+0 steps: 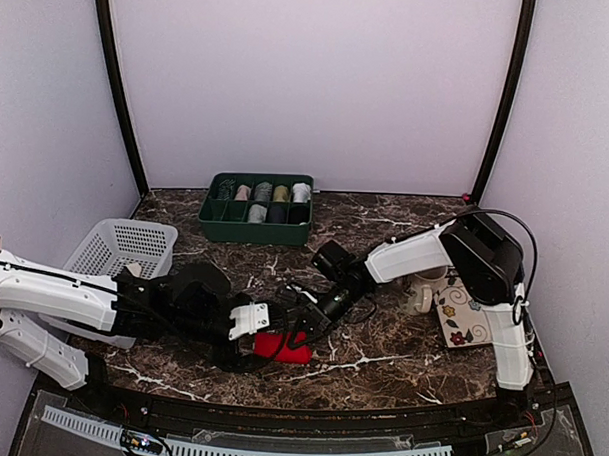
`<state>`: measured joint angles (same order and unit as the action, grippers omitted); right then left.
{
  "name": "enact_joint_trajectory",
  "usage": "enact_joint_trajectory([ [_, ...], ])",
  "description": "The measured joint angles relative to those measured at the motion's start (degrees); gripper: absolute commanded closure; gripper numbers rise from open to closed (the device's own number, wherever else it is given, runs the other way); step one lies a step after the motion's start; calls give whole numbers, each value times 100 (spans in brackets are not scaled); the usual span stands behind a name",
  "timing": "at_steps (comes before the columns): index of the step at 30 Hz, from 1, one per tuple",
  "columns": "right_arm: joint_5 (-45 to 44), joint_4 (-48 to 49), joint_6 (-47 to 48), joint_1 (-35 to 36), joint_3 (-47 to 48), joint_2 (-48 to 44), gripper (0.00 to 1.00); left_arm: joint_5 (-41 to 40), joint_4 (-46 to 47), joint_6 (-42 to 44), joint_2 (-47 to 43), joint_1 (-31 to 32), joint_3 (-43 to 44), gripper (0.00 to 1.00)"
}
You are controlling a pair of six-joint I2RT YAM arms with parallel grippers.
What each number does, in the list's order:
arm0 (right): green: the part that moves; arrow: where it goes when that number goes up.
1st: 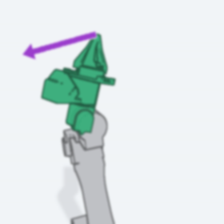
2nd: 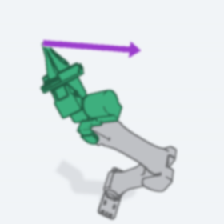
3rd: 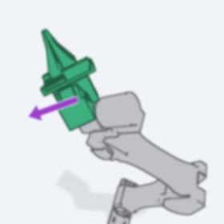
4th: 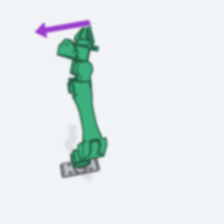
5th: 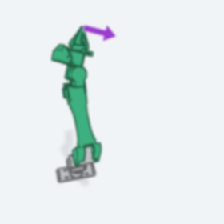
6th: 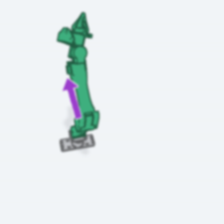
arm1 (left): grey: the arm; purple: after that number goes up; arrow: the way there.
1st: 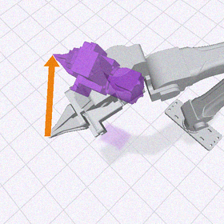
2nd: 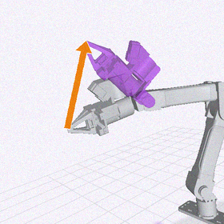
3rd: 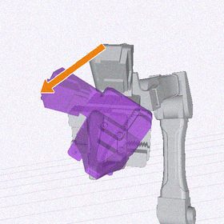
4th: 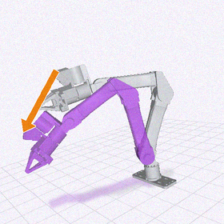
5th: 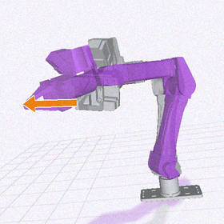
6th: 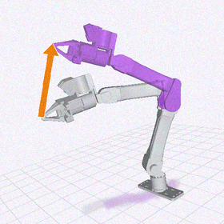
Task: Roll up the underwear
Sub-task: Roll the underwear at the center of the board.
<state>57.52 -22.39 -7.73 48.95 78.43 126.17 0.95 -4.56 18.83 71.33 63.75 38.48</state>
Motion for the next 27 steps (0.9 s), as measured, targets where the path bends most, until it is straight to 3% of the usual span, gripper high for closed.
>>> enact_joint_trajectory([
  [7, 195, -297, -33, -48, 232, 190, 100, -85, 374, 817, 909, 216, 55, 41],
  [17, 282, -361, -33, -74, 269, 251, 100, -293, 487, 1340, 1985, 216, 623, 39],
  [23, 284, -411, -39, -101, 269, 262, 100, -299, 428, 1344, 2273, 153, 791, 45],
  [27, 271, -433, -52, -111, 278, 262, 90, -192, 356, 1266, 2299, 22, 839, 48],
])
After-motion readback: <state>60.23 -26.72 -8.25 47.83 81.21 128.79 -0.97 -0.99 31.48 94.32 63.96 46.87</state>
